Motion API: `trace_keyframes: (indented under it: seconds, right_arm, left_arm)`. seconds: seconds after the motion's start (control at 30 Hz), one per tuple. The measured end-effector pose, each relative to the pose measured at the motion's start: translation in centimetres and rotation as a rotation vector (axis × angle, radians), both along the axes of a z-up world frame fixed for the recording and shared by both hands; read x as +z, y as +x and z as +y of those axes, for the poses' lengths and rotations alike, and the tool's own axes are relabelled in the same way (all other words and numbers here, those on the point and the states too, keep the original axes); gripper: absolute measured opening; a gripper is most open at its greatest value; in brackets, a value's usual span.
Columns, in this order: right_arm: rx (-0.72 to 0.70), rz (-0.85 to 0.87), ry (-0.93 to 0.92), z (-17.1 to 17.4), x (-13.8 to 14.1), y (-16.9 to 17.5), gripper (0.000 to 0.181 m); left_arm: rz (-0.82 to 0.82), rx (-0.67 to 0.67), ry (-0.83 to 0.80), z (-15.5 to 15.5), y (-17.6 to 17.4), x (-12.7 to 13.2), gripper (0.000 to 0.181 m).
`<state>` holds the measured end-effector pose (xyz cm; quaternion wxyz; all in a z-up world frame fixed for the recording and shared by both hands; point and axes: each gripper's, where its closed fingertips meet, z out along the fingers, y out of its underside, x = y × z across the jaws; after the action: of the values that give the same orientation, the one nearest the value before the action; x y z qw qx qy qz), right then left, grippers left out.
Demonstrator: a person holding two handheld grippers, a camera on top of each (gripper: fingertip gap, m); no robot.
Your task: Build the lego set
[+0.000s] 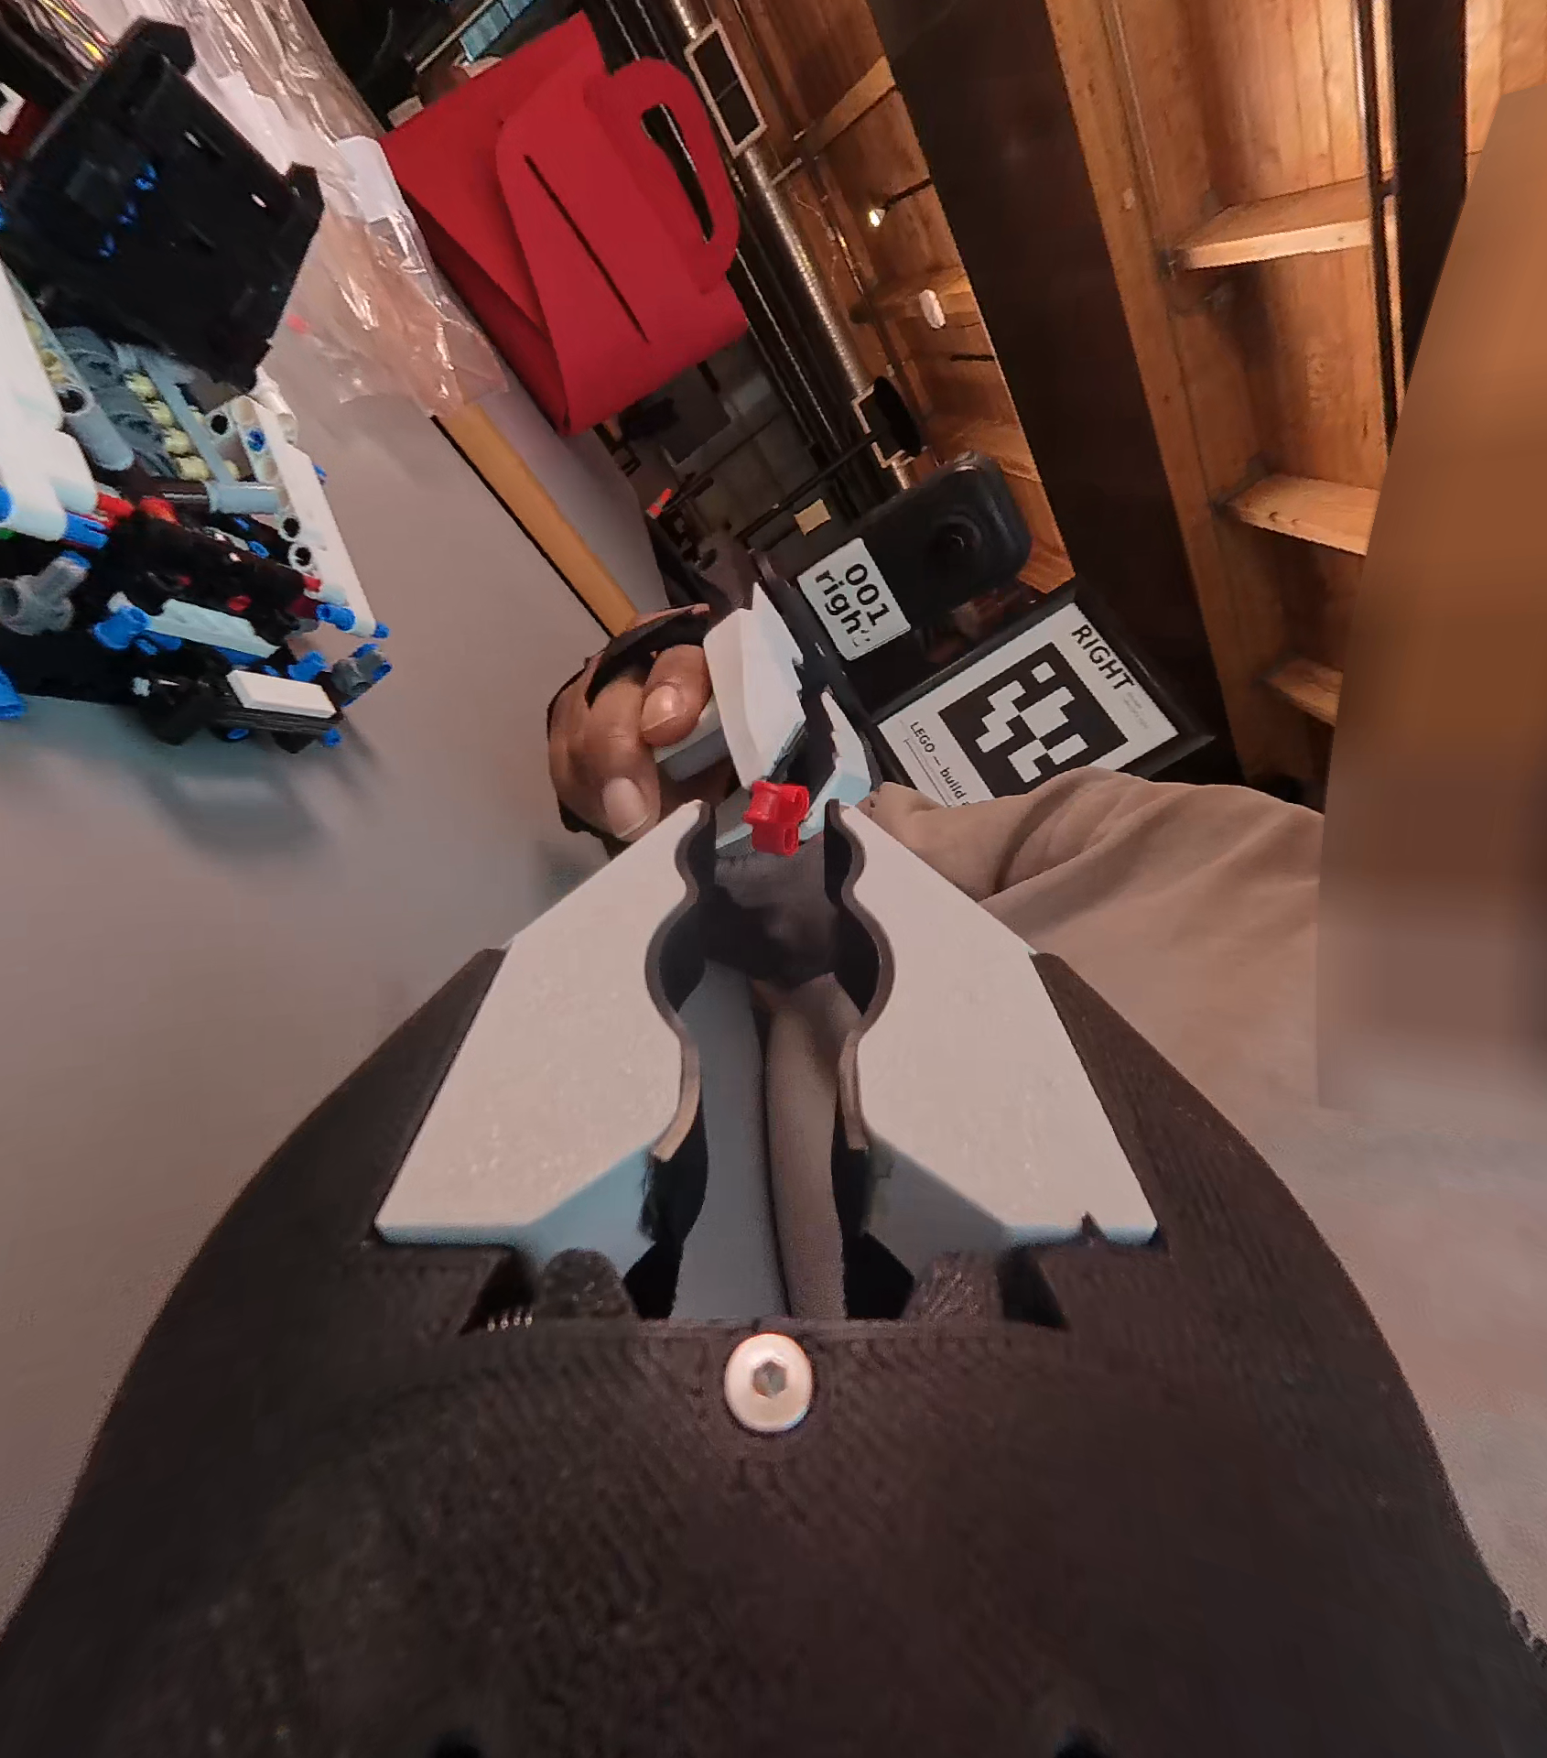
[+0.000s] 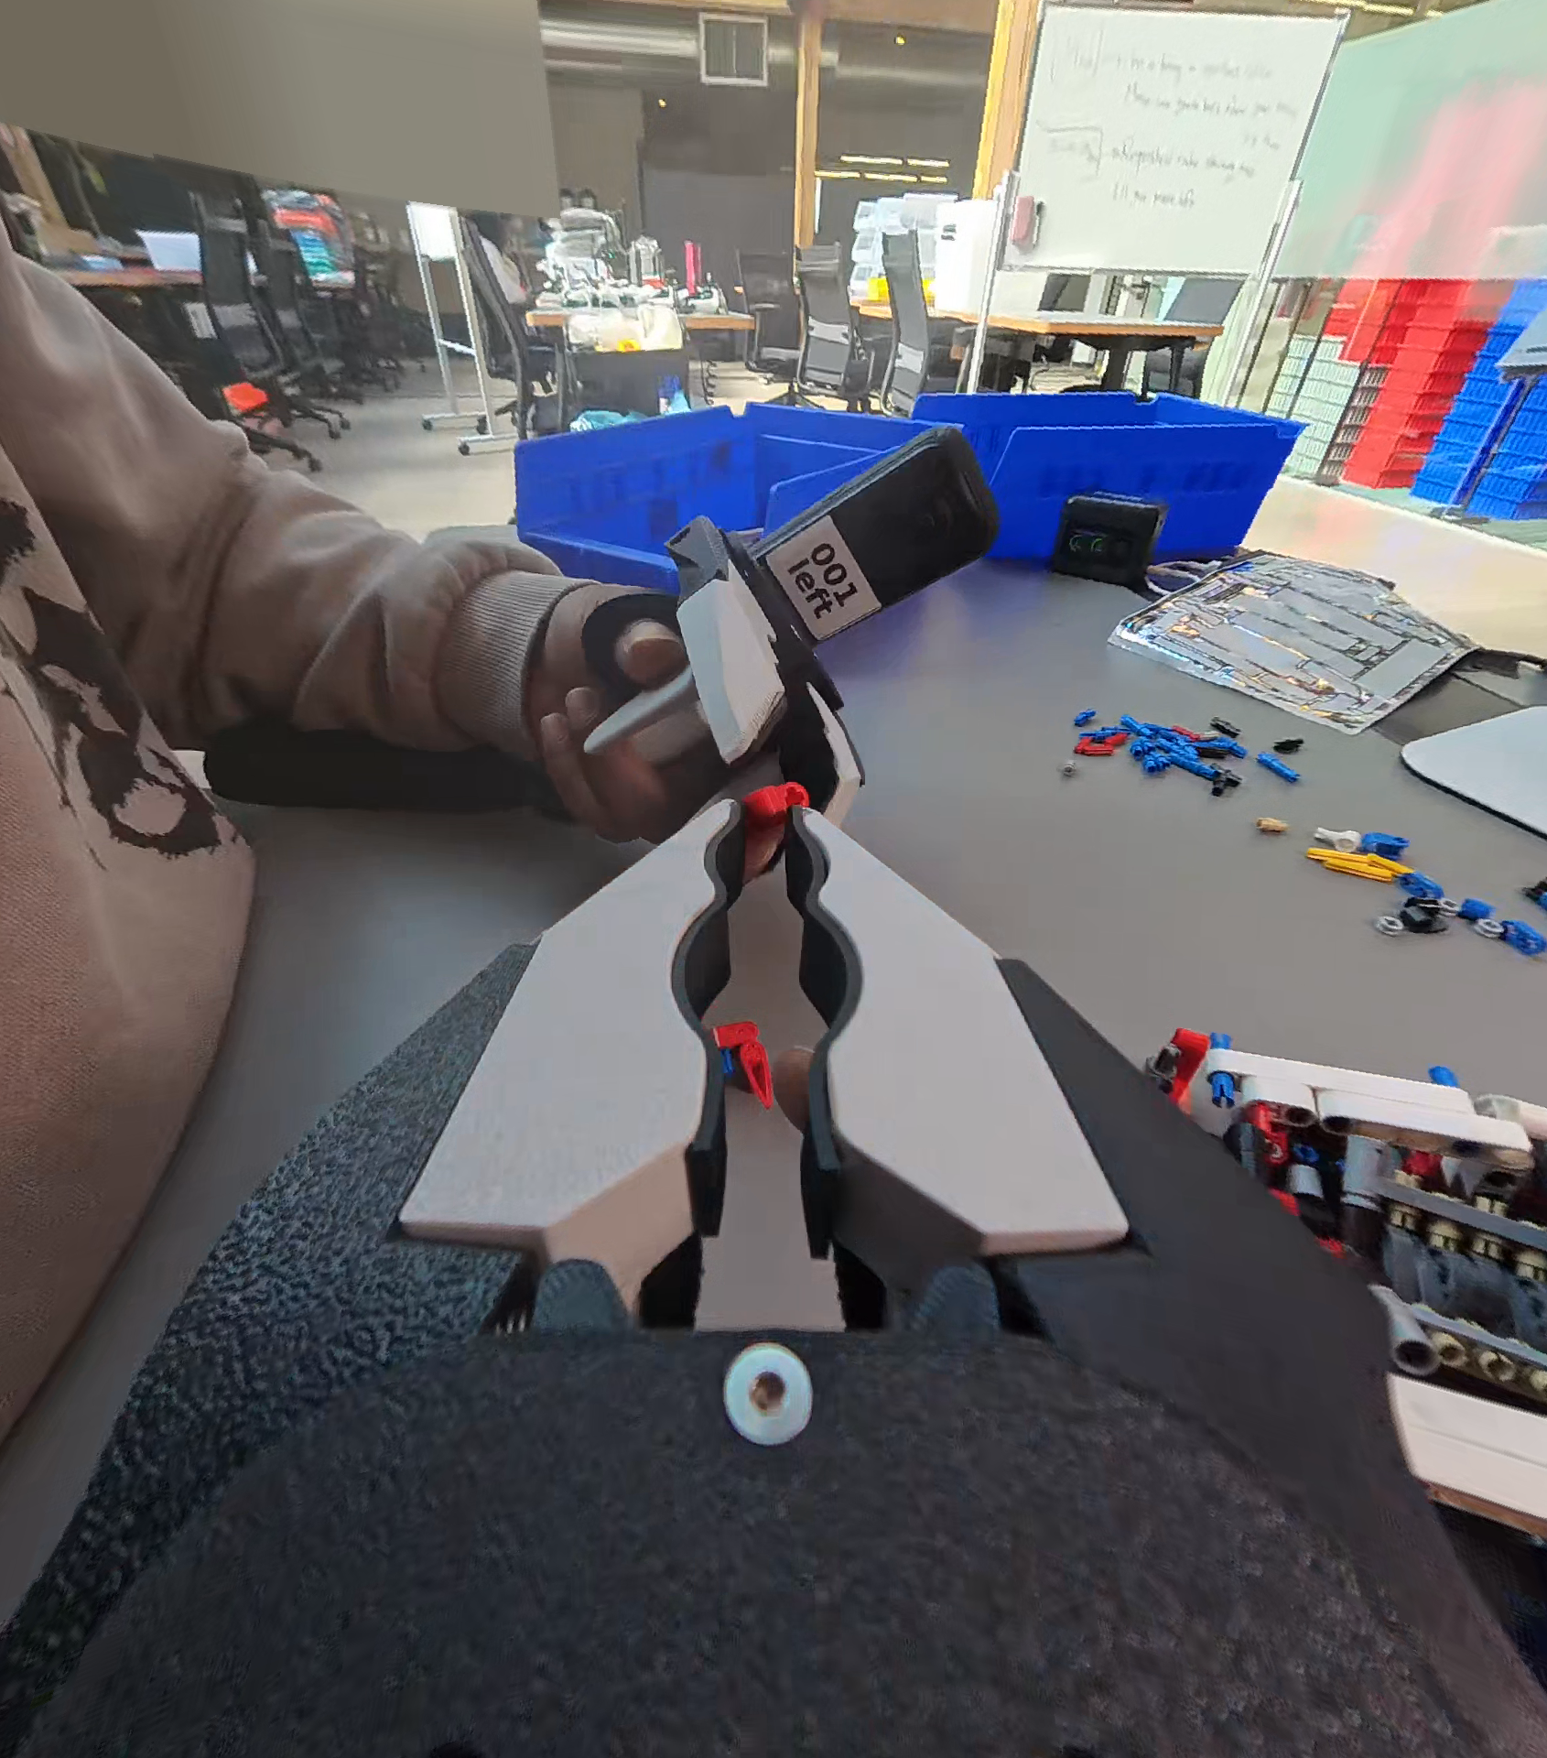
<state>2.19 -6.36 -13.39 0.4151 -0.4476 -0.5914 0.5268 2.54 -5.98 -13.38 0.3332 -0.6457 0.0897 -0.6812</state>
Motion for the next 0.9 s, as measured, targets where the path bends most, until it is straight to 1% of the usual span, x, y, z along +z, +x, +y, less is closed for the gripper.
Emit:
trace_keyframes:
  seconds: [0.1, 0.17, 0.3, 0.4, 0.53, 0.6, 0.67, 0.77, 0.83, 0.9]
  right_arm:
    - [0.016, 0.0, 0.016, -0.5, -0.2, -0.1, 0.005]
    - [0.0, -0.019, 0.072, -0.4, -0.6, -0.1, 0.005]
    - [-0.043, -0.052, 0.306, -0.3, -1.8, -0.2, 0.006]
    - [-0.05, -0.082, 0.414, -0.3, -2.6, -0.2, 0.006]
    - [-0.057, -0.12, 0.437, -0.2, -3.1, -0.2, 0.004]
    - [-0.062, -0.123, 0.393, 0.0, -3.0, -0.2, 0.004]
    - [-0.059, -0.122, 0.325, 0.2, -2.9, -0.2, 0.004]
    - [-0.064, -0.1, 0.208, 0.8, -2.3, -0.2, 0.004]
    - [-0.082, -0.07, 0.128, 1.7, -1.6, 0.0, 0.004]
    - [-0.103, -0.039, 0.055, 2.7, -0.8, 0.4, 0.004]
  left_arm:
    - [-0.011, -0.029, -0.017, -0.3, 0.4, -0.1, 0.008]
    - [-0.007, -0.03, -0.058, -0.2, 0.3, -0.5, 0.007]
    - [0.018, -0.034, -0.153, 0.0, 0.4, -1.8, 0.007]
    - [0.042, -0.039, -0.186, 0.0, 0.5, -2.6, 0.006]
    - [0.047, -0.027, -0.213, 0.2, 0.5, -3.0, 0.005]
    - [0.047, -0.015, -0.203, 0.3, 0.4, -3.0, 0.006]
    - [0.078, -0.004, -0.16, 0.4, 0.5, -2.9, 0.007]
    - [0.184, 0.021, -0.005, 0.4, 0.2, -2.4, 0.026]
    - [0.368, 0.055, 0.149, 0.6, -0.6, -3.2, 0.032]
    - [0.619, 0.058, 0.294, 0.7, -1.8, -5.2, 0.036]
